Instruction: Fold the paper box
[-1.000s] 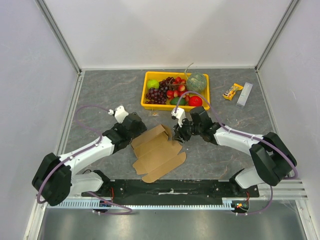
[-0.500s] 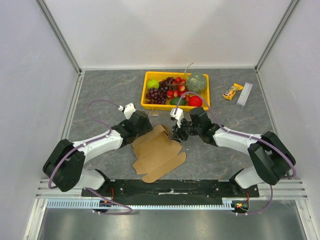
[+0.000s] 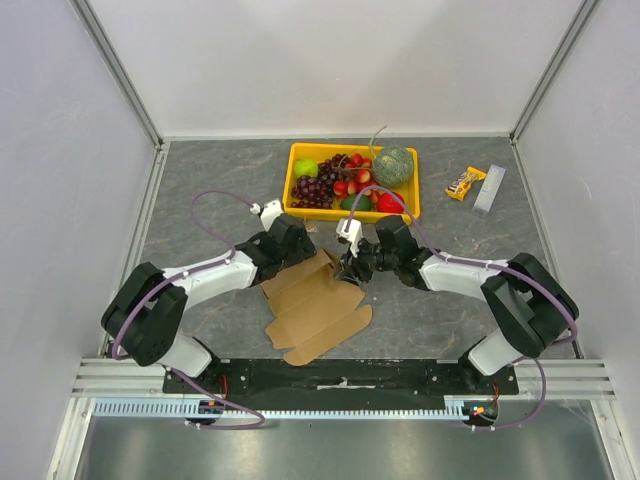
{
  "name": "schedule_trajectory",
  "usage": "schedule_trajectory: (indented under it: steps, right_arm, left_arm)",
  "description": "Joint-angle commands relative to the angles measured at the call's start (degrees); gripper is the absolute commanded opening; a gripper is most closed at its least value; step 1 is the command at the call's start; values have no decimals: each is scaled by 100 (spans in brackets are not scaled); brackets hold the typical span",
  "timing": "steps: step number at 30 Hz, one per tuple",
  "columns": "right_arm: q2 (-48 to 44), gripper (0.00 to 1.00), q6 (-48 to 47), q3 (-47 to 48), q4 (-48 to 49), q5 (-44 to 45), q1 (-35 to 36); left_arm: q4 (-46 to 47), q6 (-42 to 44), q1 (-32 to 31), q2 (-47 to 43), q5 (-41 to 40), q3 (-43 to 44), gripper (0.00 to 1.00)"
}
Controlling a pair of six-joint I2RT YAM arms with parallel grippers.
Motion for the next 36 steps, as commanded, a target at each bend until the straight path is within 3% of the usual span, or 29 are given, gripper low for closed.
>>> schedule_trajectory:
  steps: [1,21,36]
  right_arm:
    - [88,47,-137,42,441,-220,10]
    - [255,43,144,-274,1364,-238,124]
    - [70,44,1101,-1179,3314,737,387]
  left_arm:
    - [255,258,-70,149,83,255,72]
    - [220,231,-228,185,136,290,70]
    - [185,99,-254,35,110,124,70]
